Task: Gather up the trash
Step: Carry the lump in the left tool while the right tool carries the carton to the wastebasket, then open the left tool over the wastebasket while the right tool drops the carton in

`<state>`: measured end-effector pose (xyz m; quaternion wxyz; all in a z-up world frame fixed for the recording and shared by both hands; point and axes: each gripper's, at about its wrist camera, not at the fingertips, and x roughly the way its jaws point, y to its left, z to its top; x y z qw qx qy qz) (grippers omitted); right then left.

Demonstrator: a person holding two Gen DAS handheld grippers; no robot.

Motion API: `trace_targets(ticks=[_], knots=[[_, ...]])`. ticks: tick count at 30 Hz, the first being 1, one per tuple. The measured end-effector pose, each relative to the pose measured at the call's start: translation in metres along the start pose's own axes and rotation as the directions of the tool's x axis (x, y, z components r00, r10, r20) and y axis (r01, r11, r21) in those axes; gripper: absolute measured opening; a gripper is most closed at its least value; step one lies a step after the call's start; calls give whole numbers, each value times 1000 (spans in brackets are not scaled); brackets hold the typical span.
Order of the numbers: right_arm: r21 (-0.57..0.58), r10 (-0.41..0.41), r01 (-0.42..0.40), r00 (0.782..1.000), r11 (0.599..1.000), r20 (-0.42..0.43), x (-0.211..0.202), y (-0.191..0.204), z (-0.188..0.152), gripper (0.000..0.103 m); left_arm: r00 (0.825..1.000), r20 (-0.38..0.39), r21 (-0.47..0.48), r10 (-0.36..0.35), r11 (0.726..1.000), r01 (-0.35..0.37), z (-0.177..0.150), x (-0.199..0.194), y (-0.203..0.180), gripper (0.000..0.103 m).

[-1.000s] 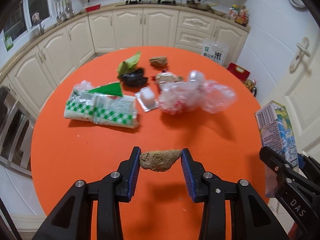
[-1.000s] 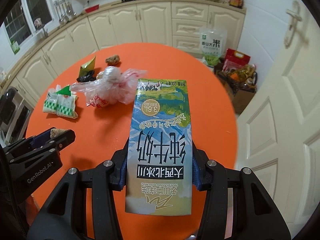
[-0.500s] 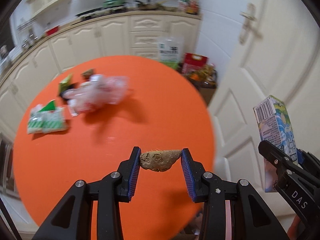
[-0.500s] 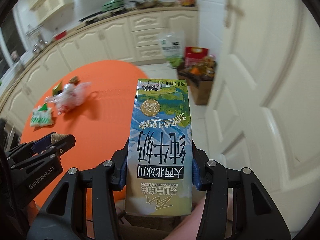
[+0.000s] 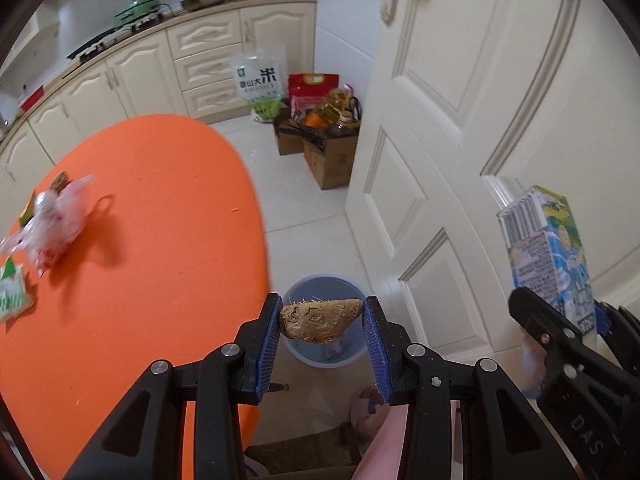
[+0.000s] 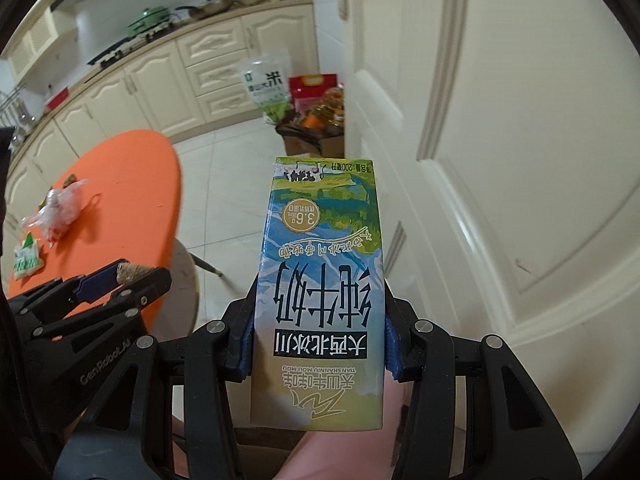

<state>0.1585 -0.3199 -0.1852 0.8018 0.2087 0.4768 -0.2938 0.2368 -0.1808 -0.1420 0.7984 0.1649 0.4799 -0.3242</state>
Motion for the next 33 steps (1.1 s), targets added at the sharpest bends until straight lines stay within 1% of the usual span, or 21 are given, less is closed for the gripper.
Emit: trace_targets(ticks=[7,8,10,11,14,17,19,22,26,29,33], knots=[[35,-19,20,999,999,-31,17,-25,7,46,998,-67,31,12,999,-10,34,46,-25,38],[37,-19,20,999,999,-35,20,-29,8,46,997,-80,37,19,999,-16,38,52,-29,40],[39,-20,22,999,999,-44,25,-33,8,46,990,-120,45,70,997,-65,48,67,-35,46],[41,-19,21,999,999,-50,28,-35,9,46,989,-127,42,78,996,-73,50,70,-37,50],[50,-13,16,998,999,-66,34,-41,9,46,986,-149,40,70,997,-65,59,82,-40,51],[54,-9,13,997,998,-79,42,-44,11,46,986,-147,42,84,996,-79,68,88,-45,58],[56,-4,9,996,998,-90,47,-44,12,46,986,-142,45,91,995,-86,68,88,-44,59],[52,11,-6,994,999,-108,56,-39,16,46,988,-138,38,74,997,-70,62,80,-39,59],[47,47,-41,991,998,-124,65,-32,19,46,989,-105,27,107,994,-105,54,66,-26,59],[30,65,-62,990,998,-121,68,-20,23,47,990,-93,12,109,994,-108,49,55,-18,60],[40,139,-135,982,990,-126,71,-9,28,48,988,-81,-23,130,991,-132,43,46,-5,61]])
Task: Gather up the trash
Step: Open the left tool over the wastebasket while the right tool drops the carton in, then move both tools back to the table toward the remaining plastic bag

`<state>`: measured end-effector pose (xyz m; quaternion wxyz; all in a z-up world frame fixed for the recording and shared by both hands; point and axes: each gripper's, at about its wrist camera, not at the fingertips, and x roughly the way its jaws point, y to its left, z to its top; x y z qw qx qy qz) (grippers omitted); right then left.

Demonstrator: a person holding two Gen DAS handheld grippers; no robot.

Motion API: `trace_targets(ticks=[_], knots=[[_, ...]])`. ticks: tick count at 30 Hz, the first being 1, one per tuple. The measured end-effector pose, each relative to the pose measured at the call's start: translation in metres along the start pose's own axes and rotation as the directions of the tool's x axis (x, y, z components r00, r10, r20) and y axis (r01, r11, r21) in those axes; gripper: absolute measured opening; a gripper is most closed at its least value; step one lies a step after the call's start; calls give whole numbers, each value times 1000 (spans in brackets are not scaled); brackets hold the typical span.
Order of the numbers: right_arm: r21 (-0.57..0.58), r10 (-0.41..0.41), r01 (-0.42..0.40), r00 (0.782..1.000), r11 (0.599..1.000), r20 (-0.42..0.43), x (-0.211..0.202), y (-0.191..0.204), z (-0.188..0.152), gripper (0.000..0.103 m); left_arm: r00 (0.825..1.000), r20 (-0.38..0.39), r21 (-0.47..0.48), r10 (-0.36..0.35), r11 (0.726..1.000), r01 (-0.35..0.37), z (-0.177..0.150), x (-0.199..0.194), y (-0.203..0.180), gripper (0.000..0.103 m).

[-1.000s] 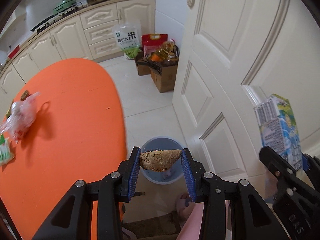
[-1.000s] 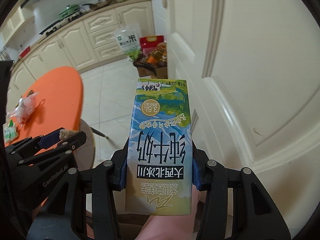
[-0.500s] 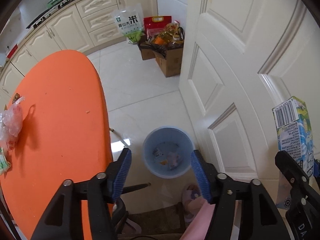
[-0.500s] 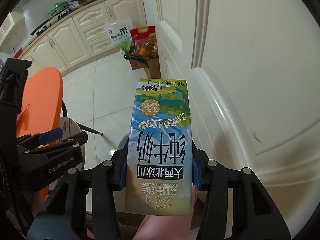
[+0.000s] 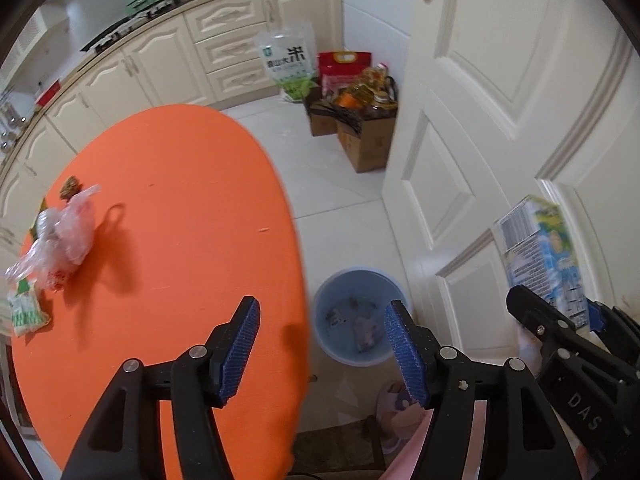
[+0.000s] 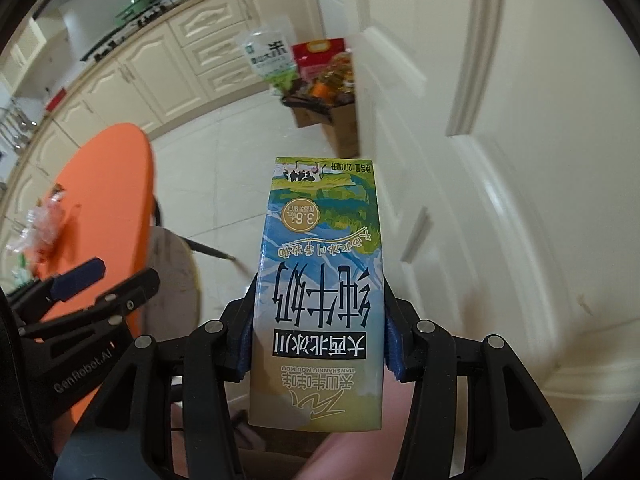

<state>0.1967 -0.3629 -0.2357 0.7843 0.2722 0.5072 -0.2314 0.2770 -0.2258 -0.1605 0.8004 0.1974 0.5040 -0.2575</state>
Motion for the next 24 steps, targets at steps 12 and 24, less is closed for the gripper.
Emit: trace_targets(ticks=[12,24], knots=[[-18,-9,9,1000,1000,10,-8,18,-2,61,1000,-13,-43,7,999,-8,-8,-5,17,63],[-103,3,3,998,995,62,-41,59,-23,68,999,40,-90,13,996,-10,-51,-56,52,64]])
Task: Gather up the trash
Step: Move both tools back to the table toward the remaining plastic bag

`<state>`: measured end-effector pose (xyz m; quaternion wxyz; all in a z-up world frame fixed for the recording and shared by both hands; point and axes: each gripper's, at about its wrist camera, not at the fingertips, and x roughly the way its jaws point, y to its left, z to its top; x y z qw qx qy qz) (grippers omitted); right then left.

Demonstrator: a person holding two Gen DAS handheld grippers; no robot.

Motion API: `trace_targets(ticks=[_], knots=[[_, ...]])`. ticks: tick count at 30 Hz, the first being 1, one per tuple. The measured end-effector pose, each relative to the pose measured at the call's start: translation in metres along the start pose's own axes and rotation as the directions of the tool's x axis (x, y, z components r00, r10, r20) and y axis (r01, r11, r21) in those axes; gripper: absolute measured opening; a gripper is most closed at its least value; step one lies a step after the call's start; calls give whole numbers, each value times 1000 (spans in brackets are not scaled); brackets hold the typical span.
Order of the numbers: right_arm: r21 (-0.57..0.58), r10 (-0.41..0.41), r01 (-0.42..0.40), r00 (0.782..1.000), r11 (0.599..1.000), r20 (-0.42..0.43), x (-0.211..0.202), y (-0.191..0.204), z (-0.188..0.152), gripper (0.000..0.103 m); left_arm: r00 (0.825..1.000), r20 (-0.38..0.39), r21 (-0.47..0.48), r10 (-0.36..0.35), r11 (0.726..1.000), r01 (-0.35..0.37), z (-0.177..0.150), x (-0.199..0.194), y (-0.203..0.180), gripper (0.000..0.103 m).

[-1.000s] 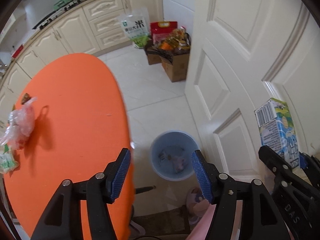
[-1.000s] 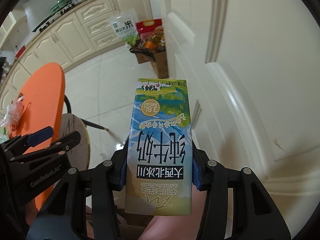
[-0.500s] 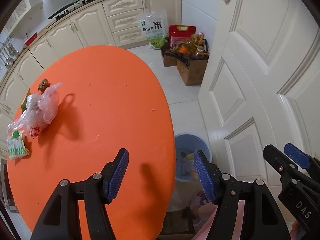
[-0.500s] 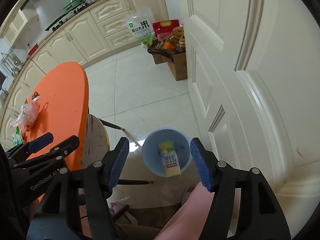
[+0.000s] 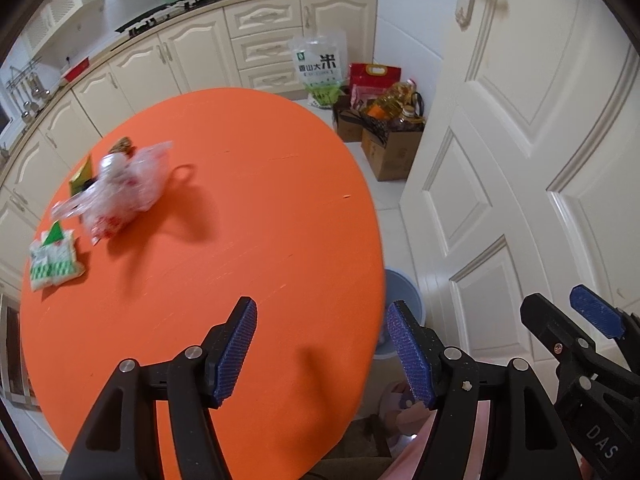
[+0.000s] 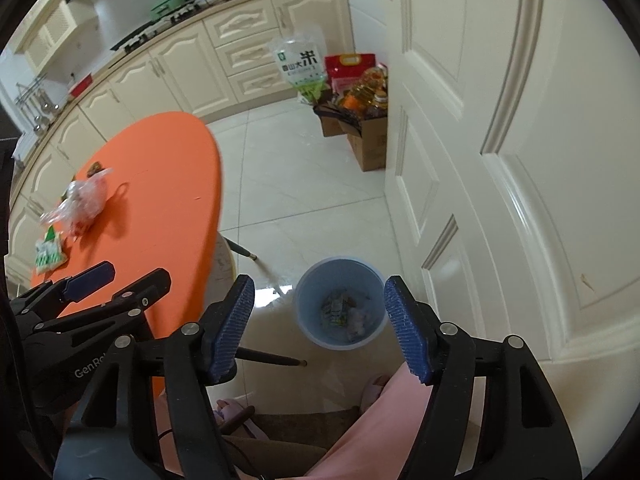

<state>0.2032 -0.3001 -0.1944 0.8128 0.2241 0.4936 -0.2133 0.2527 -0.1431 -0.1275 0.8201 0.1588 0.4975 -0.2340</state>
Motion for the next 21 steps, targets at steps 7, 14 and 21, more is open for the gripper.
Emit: trace_targets(ticks=[7,14,21], knots=[[-61,38,-34,997,998,62,-33,42,-16,78,997,68,-74,25,997,-20,-40,-46,38,67],[-164,88,-72,992,984,92,-49,98,-31,87,986,120,-180,118,979,-95,-86,-86,86,75],[-256,145,-118,985,959,89,-49,155,-38,96,972,130,-279,195,948,-153,-115,-111,130,79]])
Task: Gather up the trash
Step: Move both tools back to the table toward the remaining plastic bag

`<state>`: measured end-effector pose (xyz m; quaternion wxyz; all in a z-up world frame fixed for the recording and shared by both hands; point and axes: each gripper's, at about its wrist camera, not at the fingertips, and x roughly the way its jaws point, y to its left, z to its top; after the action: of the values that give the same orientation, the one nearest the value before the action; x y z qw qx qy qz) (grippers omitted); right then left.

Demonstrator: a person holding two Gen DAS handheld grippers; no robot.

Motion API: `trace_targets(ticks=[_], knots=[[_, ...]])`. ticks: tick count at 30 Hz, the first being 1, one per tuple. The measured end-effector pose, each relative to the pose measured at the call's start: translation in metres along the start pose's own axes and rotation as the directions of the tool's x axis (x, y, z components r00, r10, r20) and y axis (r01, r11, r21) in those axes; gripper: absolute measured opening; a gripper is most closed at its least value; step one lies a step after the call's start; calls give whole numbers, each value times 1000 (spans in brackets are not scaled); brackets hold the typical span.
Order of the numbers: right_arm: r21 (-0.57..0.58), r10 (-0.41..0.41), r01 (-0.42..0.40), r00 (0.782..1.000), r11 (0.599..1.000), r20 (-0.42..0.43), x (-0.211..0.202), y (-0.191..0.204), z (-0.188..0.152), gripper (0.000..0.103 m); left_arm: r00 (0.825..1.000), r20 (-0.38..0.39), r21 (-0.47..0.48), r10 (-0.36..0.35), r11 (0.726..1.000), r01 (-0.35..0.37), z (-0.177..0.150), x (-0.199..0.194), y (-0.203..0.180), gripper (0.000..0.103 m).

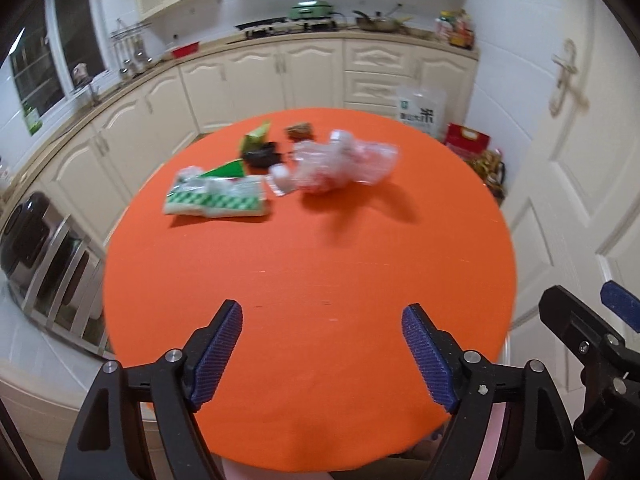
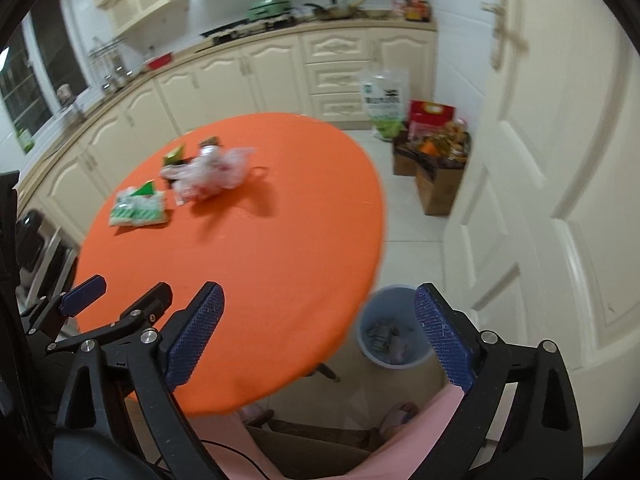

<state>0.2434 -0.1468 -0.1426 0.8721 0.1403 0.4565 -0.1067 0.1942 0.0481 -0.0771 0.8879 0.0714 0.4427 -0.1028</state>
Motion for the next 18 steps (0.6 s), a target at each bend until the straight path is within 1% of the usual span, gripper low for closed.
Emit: trace_targets(ticks=[4,10,14,18], knots=[[-48,20,-21,1000,999,-11,10,27,5,97,1000,-8,-47,24,999,-24,-2,-2,26,79],[-110,41,-45,998,993,-38,32,59,17,97,999,-37,-115,26,993,-30,9,8,61,80],[-138,46,-54,997,989,-63,49,75,26,97,998,-56,-171,35,984,-44,20,26,89,81],[-153,49,-64,994,986,-101,80,88,45,97,996,-87,-229,34,972,-54,34,47,117,82]])
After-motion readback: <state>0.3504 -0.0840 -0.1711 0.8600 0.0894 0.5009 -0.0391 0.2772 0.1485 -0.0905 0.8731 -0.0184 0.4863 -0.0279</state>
